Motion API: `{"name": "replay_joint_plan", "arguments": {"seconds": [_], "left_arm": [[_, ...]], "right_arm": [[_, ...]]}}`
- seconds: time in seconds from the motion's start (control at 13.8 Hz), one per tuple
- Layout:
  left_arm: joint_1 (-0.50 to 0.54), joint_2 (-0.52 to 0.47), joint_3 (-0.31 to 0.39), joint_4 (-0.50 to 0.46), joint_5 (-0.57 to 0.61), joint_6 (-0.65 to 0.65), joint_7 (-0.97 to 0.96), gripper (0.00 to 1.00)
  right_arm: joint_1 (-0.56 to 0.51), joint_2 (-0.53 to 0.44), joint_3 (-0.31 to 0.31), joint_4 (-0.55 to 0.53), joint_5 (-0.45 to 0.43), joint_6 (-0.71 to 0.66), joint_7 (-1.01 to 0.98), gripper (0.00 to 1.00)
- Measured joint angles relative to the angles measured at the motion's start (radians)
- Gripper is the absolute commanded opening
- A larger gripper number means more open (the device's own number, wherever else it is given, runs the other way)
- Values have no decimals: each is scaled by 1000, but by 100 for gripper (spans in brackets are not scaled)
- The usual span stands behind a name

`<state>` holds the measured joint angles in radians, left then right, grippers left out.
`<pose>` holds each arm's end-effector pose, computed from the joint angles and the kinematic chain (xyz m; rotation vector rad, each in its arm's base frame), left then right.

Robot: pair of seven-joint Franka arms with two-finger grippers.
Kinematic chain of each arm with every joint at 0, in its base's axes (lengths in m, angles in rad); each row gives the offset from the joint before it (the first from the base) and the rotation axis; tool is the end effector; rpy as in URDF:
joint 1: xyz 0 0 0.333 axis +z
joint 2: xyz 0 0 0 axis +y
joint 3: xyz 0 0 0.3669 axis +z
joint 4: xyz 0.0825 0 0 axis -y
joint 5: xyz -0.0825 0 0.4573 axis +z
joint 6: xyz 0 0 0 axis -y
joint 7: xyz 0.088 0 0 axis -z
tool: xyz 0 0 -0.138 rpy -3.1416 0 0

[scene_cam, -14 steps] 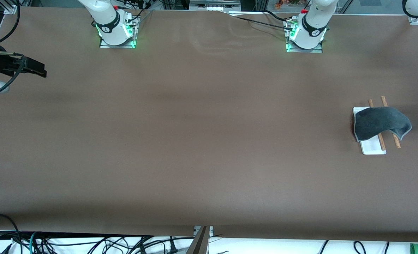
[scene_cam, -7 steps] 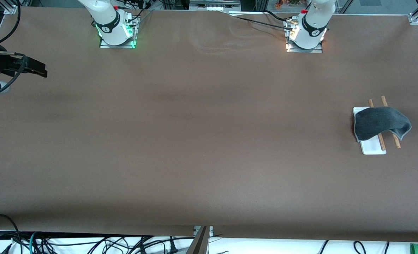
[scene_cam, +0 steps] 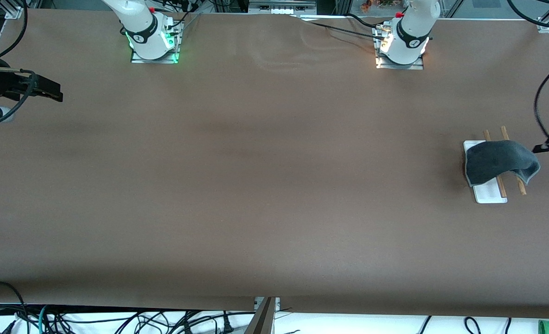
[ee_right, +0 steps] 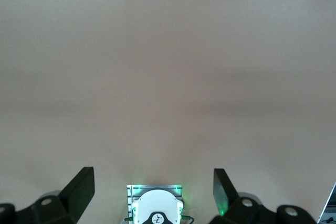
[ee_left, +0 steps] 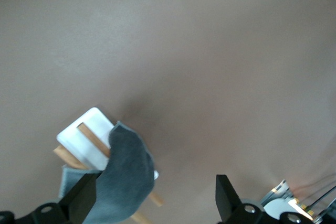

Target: Pass towel and hang on rack

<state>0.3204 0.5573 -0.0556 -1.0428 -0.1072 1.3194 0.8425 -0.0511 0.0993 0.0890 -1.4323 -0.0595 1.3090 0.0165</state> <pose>0.7443 0.1968 0.5147 2.7464 -0.8278 -0.2388 0.6274 0.0116 0.6367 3.0667 0.0199 -0.3399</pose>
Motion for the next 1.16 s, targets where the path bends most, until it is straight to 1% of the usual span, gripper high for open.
{"name": "replay_joint_plan", "arguments": {"seconds": [0.07,0.22,0.51,0.65,0.72,0.87,1.01,1.16], "left_arm": [[-28,-20,0,-22,4,3,-71,100],[-94,-98,0,-108,47,34,-257,100],[-230,-308,0,-360,67,128,-691,100],[-296,-393,0,-473,72,207,-861,100],[-322,-432,1,-525,79,257,-915,100],[-346,-489,2,-601,85,344,-955,100],[-348,-521,12,-638,88,377,-956,100],[-347,-543,24,-663,88,384,-956,100]], "right_arm": [[0,0,0,0,0,0,0,100],[0,0,0,0,0,0,0,100],[1,0,1,0,0,0,0,100],[1,0,2,0,0,0,0,100],[1,0,2,0,0,0,0,100],[1,0,2,0,0,4,-1,100],[1,0,2,0,0,8,-1,100],[1,1,2,1,0,10,-2,100]]}}
